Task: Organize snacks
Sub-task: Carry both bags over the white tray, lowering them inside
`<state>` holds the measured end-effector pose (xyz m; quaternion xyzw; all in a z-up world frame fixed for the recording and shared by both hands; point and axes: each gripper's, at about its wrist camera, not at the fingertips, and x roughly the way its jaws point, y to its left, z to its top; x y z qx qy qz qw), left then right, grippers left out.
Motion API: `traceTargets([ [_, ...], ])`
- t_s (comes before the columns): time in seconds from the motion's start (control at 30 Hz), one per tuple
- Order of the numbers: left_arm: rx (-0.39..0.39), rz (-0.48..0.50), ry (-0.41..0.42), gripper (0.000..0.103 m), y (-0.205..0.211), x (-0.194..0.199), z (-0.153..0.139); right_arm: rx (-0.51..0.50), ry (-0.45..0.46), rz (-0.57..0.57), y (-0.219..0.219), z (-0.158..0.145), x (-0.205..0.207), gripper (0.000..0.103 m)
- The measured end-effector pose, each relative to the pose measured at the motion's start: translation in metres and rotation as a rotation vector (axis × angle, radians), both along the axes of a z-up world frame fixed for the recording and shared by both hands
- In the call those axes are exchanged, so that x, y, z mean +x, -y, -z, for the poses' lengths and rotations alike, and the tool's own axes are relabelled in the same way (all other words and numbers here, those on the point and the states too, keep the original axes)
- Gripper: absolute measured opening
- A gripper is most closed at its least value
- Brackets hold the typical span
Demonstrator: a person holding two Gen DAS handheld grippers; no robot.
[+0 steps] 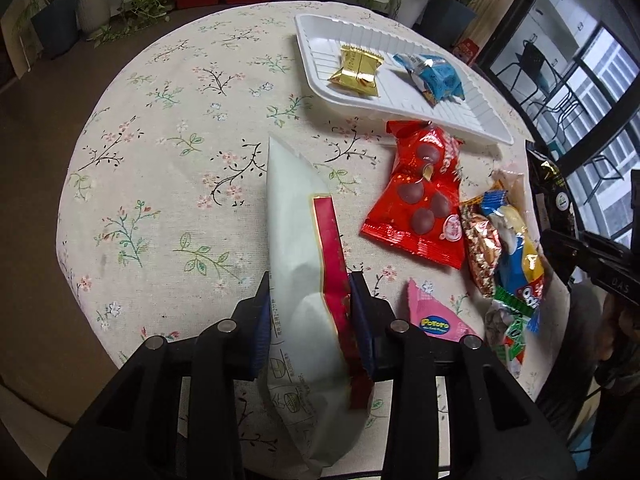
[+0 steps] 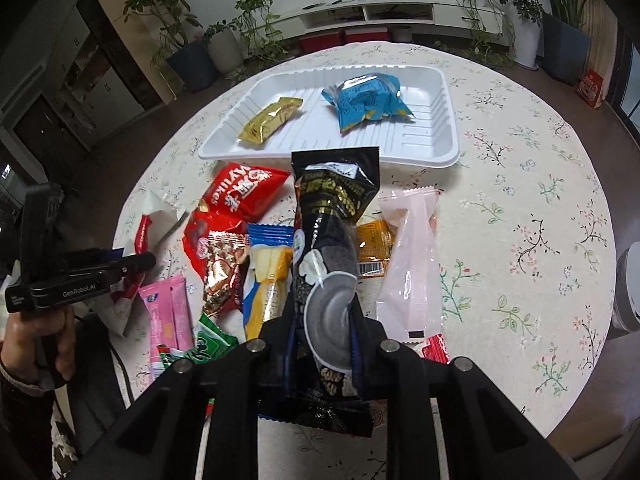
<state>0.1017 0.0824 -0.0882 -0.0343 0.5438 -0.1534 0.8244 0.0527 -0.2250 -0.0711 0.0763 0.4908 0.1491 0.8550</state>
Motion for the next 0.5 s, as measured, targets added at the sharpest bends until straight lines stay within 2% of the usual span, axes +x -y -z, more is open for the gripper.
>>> traceTargets([
  [0.33,-0.106,0.009,0.031,0.033,0.006,0.011,-0.028,0.079,0.035,0.036,0.023,-0.016,0.001,0.023],
  [0.5,-0.124,0.016,0.067,0.033,0.01,0.029,-0.046,0.098,0.056,0.089,0.05,-0.026,0.01,0.023],
])
